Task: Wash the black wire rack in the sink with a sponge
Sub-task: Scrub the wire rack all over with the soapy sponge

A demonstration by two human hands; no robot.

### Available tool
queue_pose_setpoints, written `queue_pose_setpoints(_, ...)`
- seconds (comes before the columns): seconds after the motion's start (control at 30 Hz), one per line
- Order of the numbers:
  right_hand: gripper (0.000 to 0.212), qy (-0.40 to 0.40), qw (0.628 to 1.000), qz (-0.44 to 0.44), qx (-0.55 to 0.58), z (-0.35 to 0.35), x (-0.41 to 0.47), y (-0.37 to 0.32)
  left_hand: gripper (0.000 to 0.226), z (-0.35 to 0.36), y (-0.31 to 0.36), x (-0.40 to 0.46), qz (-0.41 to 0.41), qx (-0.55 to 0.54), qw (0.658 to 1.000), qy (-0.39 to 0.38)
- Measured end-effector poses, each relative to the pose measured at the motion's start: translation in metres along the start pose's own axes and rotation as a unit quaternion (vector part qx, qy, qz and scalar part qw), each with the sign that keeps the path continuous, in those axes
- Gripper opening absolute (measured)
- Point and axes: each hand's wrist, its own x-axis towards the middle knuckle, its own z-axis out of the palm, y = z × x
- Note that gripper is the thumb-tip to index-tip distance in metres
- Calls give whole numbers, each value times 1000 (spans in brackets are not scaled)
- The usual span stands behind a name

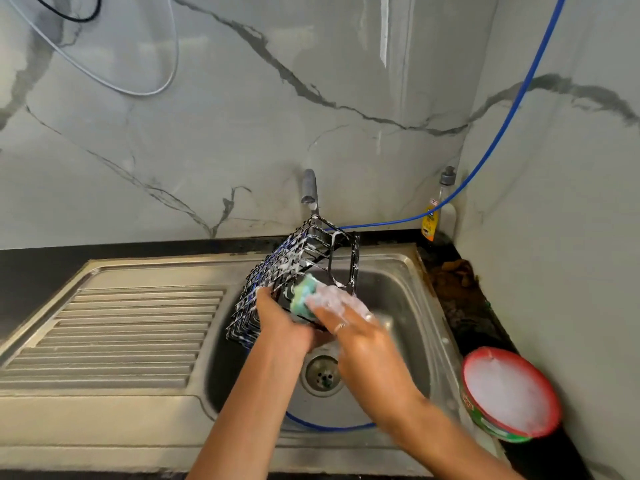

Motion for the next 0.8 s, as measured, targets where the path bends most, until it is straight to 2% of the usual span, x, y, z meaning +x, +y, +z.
queue_pose_setpoints(0.1,73,-6,998,-41,-48,-6,-14,21,70,-6,2,-4,-46,16,999,-13)
queue_pose_setpoints(0.17,69,17,996,-50,-68,-11,-20,28,70,-7,3,-6,-56,23,998,-9)
queue_pose_setpoints(0.27,69,47,996,-57,-46,-16,-17,29,73,-8,2,-4,-62,1,998,3)
queue_pose_setpoints(0.37,66,42,996,-79,-27,-10,3,18,76,-7,1,-7,-72,3,997,-1)
queue_pose_setpoints(0.53,40,48,994,-97,-24,-2,4,26,70,-19,8,-2,-56,45,997,27)
queue_pose_setpoints(0.6,34,87,995,-40,18,-10,-5,37,65,-26,14,2,-51,61,996,49)
queue_pose_setpoints(0.7,47,157,972,120,128,-27,5,44,49,-35,19,1,-33,87,993,67)
queue_pose_setpoints(0.77,55,172,960,159,152,-34,26,40,44,-40,18,1,-37,129,989,65)
queue_pose_setpoints(0.8,56,153,964,154,157,-35,37,39,42,-44,16,4,-42,153,985,65)
